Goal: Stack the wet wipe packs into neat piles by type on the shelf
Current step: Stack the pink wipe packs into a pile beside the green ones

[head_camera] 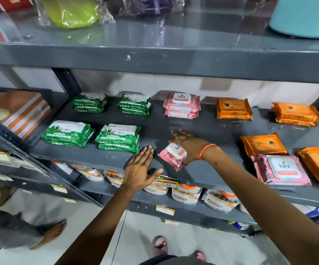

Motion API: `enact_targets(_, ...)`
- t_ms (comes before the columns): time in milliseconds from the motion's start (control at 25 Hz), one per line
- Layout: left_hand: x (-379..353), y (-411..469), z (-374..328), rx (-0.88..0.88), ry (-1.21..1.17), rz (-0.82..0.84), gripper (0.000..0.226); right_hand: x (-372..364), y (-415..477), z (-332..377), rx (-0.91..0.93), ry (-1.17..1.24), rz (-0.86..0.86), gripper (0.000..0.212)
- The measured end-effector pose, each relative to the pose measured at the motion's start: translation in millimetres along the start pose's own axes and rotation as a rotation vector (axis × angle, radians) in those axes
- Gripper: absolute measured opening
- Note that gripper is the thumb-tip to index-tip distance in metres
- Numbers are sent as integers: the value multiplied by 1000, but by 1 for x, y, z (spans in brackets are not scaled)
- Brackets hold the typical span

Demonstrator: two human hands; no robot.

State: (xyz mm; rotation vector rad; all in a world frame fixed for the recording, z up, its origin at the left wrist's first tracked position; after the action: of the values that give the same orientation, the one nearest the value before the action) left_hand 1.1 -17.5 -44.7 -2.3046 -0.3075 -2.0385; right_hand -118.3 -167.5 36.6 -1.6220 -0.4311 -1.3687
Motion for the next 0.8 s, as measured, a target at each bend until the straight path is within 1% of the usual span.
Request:
enact_targets(40,0,-1,2,6,0,9,86,-3,7,2,-3,20,-47,90)
enact_targets(200,-2,-1,3,11,8,16,85,-9,20,-1,-126,111,-219,86)
enact_targets(280,-4,0,4,9,8,24,86,-13,21,0,-150,126,-225,90)
enact_targets(360,-6,0,4,9,-15,-7,90,-15,16,-3,-172,197,-227,91)
enact_targets(400,-6,0,2,5,-46,-27,93,-14,12,-8,-199,264,-240,87)
enact_targets(480,-6,0,-3,33,-92,-77,96,-14,2,-25,-280,408,-303,70)
enact_targets(560,-3,1,-21,46,-99,-144,95,-18,-13,-50,-388,439,-361,59)
enact_targets(640,0,4,-52,-15,-114,-184,90,-26,-34,-76,-505,354,-391,61)
enact_targets(720,-2,11,-89,-130,-133,-216,85,-35,-58,-99,-630,259,-411,68)
enact_targets(800,-6,18,-119,-226,-151,-224,78,-43,-81,-119,-786,274,-377,76)
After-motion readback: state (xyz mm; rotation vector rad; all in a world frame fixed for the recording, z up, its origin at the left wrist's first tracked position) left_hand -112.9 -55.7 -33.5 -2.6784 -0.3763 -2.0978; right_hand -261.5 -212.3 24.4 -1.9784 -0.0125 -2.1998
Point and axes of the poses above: each hand's wrist, its own y-axis towards the middle knuckle, its own x-axis out of the back of the hand, z = x × y, the point moved 4 cm from there along y, towards the middle knuckle, and after that the axes turned 10 degrees about -x, right-handed, at the moved point
